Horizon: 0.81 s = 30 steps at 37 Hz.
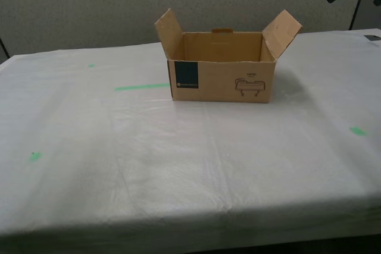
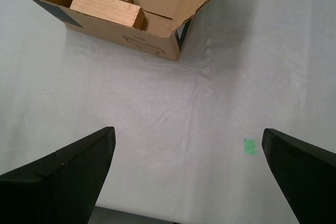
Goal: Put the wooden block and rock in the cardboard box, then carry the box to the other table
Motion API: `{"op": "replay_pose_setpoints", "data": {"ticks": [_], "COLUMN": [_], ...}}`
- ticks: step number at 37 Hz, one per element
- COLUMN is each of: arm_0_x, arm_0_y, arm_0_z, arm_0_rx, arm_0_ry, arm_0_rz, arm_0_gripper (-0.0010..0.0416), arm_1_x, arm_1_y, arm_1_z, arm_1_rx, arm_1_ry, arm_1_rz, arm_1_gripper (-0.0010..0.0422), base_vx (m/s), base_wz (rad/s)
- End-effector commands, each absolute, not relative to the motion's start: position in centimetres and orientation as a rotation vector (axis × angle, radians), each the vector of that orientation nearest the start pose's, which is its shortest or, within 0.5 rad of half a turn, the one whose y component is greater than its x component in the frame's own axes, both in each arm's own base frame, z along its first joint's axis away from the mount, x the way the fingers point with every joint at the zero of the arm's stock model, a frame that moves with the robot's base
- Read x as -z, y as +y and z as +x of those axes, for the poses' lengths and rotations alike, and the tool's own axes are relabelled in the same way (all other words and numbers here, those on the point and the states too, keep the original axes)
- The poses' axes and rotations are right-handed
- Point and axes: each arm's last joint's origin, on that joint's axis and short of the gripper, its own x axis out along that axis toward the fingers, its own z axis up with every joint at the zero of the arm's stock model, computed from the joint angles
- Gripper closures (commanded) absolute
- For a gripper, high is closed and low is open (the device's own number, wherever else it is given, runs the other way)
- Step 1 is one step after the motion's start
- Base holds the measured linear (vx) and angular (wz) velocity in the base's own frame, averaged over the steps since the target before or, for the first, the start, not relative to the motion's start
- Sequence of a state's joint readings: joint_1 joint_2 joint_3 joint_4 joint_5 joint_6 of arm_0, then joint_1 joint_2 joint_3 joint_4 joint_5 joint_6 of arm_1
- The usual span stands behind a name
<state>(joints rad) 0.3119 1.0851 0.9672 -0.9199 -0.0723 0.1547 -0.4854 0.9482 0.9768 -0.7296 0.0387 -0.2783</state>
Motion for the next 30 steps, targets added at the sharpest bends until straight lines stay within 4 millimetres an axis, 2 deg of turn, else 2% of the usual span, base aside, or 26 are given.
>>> {"op": "replay_pose_setpoints", "data": {"ticks": [1,30], "arm_0_x": [-28.46,-28.46], "arm_0_y": [6.2,6.2], "arm_0_z": [18.62,18.62], "arm_0_rx": [-0.262,-0.262], "arm_0_ry": [1.059,1.059], "arm_0_rz": [0.015,0.015], "arm_0_gripper": [0.0016,0.0016], "arm_1_x": [-32.29,-32.29], "arm_1_y": [-8.66,-8.65], "arm_1_z": [16.16,16.16], "arm_1_rx": [0.403,0.403], "arm_1_ry": [0.752,0.752], "arm_1_rz": [-0.107,-0.107], "arm_1_gripper": [0.0023,0.0023], "base_vx": [0.0,0.0], "base_wz": [0.0,0.0]}}
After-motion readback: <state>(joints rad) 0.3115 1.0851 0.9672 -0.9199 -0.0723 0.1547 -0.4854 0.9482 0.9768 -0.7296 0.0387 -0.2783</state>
